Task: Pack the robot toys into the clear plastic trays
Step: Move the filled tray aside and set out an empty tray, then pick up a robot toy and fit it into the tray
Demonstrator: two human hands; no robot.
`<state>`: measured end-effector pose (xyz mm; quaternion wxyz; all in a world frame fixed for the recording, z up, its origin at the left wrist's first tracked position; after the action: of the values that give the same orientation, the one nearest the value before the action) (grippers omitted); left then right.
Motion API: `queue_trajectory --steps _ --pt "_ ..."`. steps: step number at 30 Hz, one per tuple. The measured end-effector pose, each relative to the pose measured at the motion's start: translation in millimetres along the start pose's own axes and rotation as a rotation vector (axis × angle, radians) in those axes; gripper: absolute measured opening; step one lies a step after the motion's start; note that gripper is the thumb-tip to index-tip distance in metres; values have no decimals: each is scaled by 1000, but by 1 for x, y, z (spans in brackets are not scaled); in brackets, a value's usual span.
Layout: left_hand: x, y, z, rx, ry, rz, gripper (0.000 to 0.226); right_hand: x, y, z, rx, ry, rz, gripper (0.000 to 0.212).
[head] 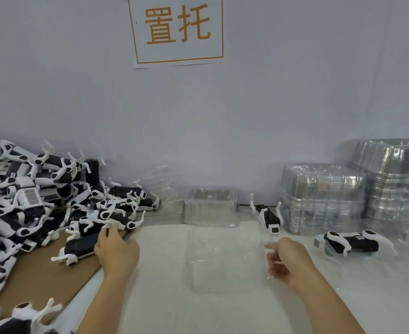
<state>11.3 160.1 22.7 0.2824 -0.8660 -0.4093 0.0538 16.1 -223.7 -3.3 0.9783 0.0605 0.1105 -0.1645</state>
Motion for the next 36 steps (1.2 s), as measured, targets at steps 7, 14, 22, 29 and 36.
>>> queue_trajectory --steps 7,14,22,29,36 --pt "1 5 13 41 -65 10 27 -12 -8 42 -422 -619 -267 26" --pt "0 2 2 80 -27 48 26 -29 56 23 -713 -823 290 38" --pt "-5 6 -12 -30 51 125 30 -29 44 29 -952 -739 190 47" --pt "-27 -34 -74 -494 220 37 40 -35 48 35 -900 -879 124 34" --pt "-110 -44 -160 -840 535 194 51 -67 70 56 -302 -890 259 35"
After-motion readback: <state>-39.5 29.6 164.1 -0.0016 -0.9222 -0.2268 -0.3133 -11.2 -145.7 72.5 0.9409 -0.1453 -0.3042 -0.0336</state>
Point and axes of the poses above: each hand's wrist, its own x-axis towards the middle knuckle, its own y-axis out of the palm, z = x × y, the point moved 6 cm from there along x, towards the middle knuckle, and after that the axes turned 8 degrees about -y, right-handed, at the moved point
